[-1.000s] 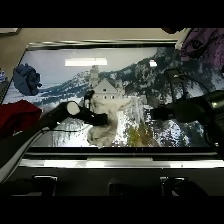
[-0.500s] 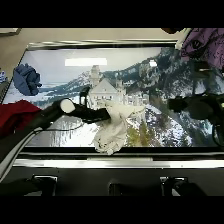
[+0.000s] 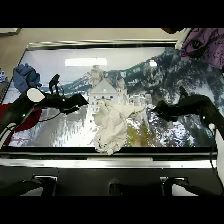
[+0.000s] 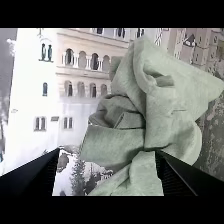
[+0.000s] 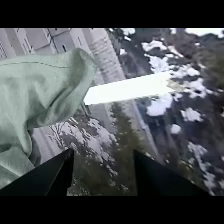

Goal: Fold the clothes and pants, and hang the long-sleeved shirts on hangers.

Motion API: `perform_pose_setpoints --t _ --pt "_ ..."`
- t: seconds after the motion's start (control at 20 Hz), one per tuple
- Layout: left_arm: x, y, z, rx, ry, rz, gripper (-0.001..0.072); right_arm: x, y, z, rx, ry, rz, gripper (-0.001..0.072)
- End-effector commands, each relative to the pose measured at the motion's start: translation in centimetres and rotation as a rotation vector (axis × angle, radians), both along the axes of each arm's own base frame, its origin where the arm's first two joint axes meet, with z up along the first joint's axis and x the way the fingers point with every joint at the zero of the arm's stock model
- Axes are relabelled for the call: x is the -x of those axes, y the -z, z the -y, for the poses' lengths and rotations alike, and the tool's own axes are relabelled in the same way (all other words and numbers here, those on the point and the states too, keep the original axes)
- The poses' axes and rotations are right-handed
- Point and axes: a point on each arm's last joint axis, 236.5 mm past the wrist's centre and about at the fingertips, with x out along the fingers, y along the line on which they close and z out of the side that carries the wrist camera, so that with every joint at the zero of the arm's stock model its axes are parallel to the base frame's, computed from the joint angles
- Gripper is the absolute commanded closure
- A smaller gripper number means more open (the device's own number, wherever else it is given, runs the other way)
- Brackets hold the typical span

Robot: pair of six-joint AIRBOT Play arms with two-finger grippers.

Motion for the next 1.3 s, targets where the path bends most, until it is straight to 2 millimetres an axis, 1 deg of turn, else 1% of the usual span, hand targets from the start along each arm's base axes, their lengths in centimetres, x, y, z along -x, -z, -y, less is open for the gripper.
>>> perform_pose_setpoints --t 0.0,0.2,0.3,0.45,0.6,0.65,0.75,0.95,1.0,1.1,1.15,1.2,1.25 --pt "-0.3 -0.1 -0.8 -0.001 -0.017 0.001 0.0004 -1.7 2.8 -2.1 -0.088 -0.028 0.025 0.0268" --pt "-0.3 -0.1 -0.8 -0.001 -0.016 0.002 0.0004 -3.2 3.9 -2.1 -0.037 -0.024 0.082 0.0268" --pt "-0.3 -0.1 -0.8 -0.001 -0.017 0.002 0.0005 -4.1 3.9 -2.5 -0.005 -0.042 0.126 0.0268" --pt "-0.3 -0.1 -0.8 -0.001 -0.017 0.002 0.0005 -5.8 3.8 -2.1 0.039 -0.03 0.184 0.0263" --pt "-0.3 -0.1 -0.8 -0.001 -0.017 0.002 0.0004 -7.3 3.8 -2.0 0.04 -0.035 0.196 0.0258" --pt "-0.3 -0.1 -0.8 -0.001 -0.017 0.002 0.0004 -7.6 3.9 -2.2 0.031 -0.045 0.188 0.0258" --pt "-0.3 -0.1 -0.8 -0.001 -0.017 0.002 0.0004 -7.1 4.7 -3.3 -0.009 -0.092 0.136 0.0258" --pt "-0.3 -0.1 -0.8 -0.001 -0.016 0.001 0.0004 -4.5 6.0 -5.3 -0.081 -0.177 0.024 0.0256" --pt "-0.3 -0.1 -0.8 -0.001 -0.017 0.001 0.0004 -4.4 6.3 -5.7 -0.08 -0.189 0.023 0.0256" --pt "-0.3 0.1 -0.8 -0.001 -0.018 -0.004 0.0004 -5.0 6.4 -6.8 -0.06 -0.193 0.05 0.0268" --pt "-0.2 0.1 -0.8 -0.001 -0.019 -0.007 0.0003 -4.8 6.5 -7.6 -0.055 -0.213 0.054 0.035" --pt "-0.2 0.2 -0.9 -0.002 -0.019 -0.009 0.0003 -4.5 6.5 -8.1 -0.049 -0.232 0.054 0.0489" --pt "-0.1 0.4 -0.9 -0.003 -0.019 -0.012 0.0004 -4.5 6.5 -8.1 -0.051 -0.235 0.052 0.0681"
